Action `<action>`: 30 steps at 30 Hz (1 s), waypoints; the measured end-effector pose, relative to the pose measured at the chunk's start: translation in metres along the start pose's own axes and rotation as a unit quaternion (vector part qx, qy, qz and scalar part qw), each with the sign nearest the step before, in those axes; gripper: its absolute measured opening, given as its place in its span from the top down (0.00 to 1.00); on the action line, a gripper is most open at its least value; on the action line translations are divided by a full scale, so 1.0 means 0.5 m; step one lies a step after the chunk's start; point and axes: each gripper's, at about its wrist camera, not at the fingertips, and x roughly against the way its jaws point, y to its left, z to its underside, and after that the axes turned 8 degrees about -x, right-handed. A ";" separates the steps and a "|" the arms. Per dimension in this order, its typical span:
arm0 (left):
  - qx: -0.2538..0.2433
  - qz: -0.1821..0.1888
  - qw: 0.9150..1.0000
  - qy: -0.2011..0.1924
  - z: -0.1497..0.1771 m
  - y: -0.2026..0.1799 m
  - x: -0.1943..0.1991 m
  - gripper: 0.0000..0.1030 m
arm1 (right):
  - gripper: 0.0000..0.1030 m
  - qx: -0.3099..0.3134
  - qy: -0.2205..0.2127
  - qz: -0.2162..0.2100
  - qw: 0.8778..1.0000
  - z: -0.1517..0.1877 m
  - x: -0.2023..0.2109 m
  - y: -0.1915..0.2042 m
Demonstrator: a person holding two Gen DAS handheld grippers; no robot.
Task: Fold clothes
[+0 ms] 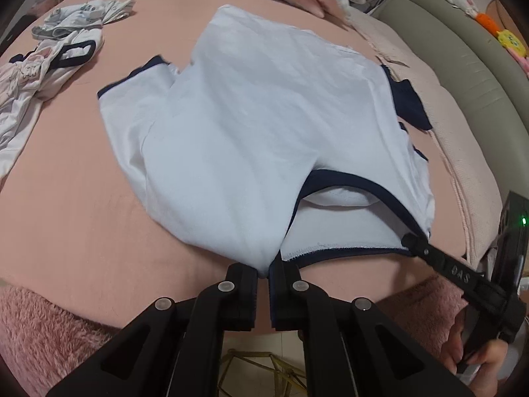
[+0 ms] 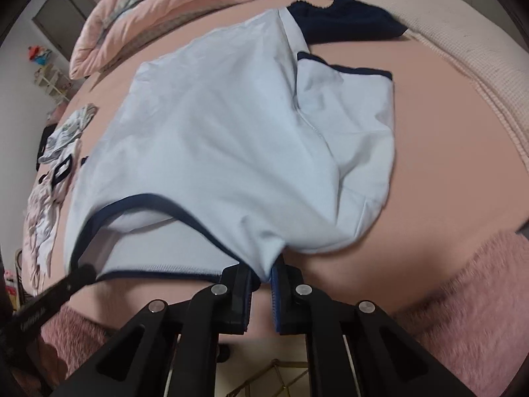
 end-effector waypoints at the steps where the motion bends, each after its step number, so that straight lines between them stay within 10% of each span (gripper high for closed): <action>1: -0.001 0.006 1.000 -0.003 0.002 -0.004 0.007 0.96 | 0.94 0.000 -0.004 0.000 1.000 0.000 0.008 0.000; 7: -0.028 0.008 1.000 -0.002 -0.006 -0.028 0.022 0.96 | 0.94 -0.014 -0.033 -0.012 0.999 -0.048 0.027 0.021; 18: -0.005 0.027 0.996 0.082 0.047 -0.005 -0.071 0.87 | 0.91 -0.009 0.038 0.002 0.999 -0.016 -0.013 -0.013; 30: -0.048 0.055 0.997 0.038 0.002 -0.041 -0.013 0.86 | 0.85 0.082 0.052 -0.051 0.994 -0.030 0.067 0.050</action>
